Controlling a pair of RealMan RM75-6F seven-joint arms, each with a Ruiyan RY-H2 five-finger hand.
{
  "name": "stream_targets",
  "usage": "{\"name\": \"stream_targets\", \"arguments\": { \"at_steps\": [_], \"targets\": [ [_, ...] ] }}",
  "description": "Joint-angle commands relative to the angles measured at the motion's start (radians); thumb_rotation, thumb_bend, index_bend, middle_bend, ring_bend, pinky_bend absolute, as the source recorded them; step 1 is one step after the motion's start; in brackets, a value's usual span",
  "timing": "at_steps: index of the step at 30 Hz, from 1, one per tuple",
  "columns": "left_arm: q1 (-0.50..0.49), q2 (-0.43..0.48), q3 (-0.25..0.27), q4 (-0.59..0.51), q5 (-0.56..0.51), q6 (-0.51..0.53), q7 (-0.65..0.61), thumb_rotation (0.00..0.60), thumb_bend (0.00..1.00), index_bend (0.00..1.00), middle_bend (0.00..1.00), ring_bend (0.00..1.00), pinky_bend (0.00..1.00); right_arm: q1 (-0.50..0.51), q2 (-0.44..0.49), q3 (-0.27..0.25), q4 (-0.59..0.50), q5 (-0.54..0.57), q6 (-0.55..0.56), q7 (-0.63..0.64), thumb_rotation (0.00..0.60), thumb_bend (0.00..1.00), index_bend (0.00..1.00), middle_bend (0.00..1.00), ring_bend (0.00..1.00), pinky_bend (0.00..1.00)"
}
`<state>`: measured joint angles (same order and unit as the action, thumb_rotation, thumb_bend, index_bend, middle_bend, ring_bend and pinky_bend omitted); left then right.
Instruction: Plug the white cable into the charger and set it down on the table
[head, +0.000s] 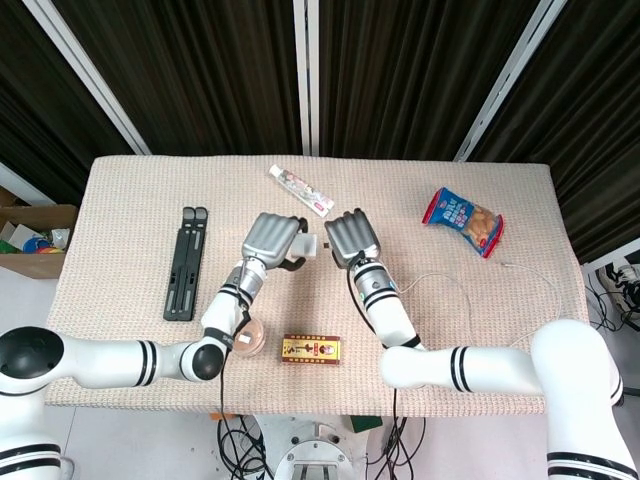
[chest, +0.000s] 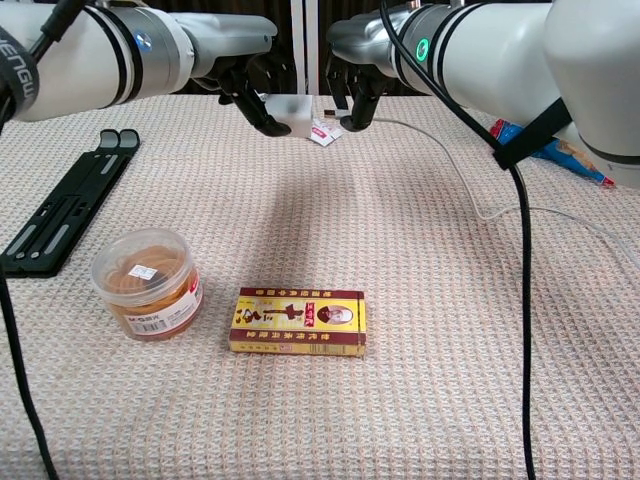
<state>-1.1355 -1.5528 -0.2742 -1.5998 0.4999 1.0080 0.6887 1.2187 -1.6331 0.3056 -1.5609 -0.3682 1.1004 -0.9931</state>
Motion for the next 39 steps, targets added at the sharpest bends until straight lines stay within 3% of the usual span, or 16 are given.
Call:
{"name": "stream_targets", "arguments": {
  "at_steps": [1, 35, 39],
  "targets": [
    [-0.004, -0.003, -0.002, 0.003, -0.004, -0.001, -0.002, 0.520, 0.31, 0.55, 0.51, 0.78, 1.00, 0.004, -0.004, -0.001, 0.004, 0.001, 0.000, 0.003, 0.600, 1.00, 0.59, 0.59, 0.38, 0.39],
    [-0.046, -0.024, 0.009, 0.016, -0.057, 0.030, 0.047, 0.520, 0.31, 0.55, 0.51, 0.78, 1.00, 0.060, -0.055, 0.010, 0.055, 0.046, 0.007, -0.011, 0.600, 1.00, 0.60, 0.59, 0.39, 0.39],
    [-0.045, -0.027, 0.002, 0.015, -0.061, 0.026, 0.034, 0.519, 0.31, 0.55, 0.51, 0.78, 1.00, 0.063, -0.064, 0.009, 0.067, 0.049, -0.001, -0.008, 0.600, 0.96, 0.59, 0.58, 0.39, 0.39]
  ]
}}
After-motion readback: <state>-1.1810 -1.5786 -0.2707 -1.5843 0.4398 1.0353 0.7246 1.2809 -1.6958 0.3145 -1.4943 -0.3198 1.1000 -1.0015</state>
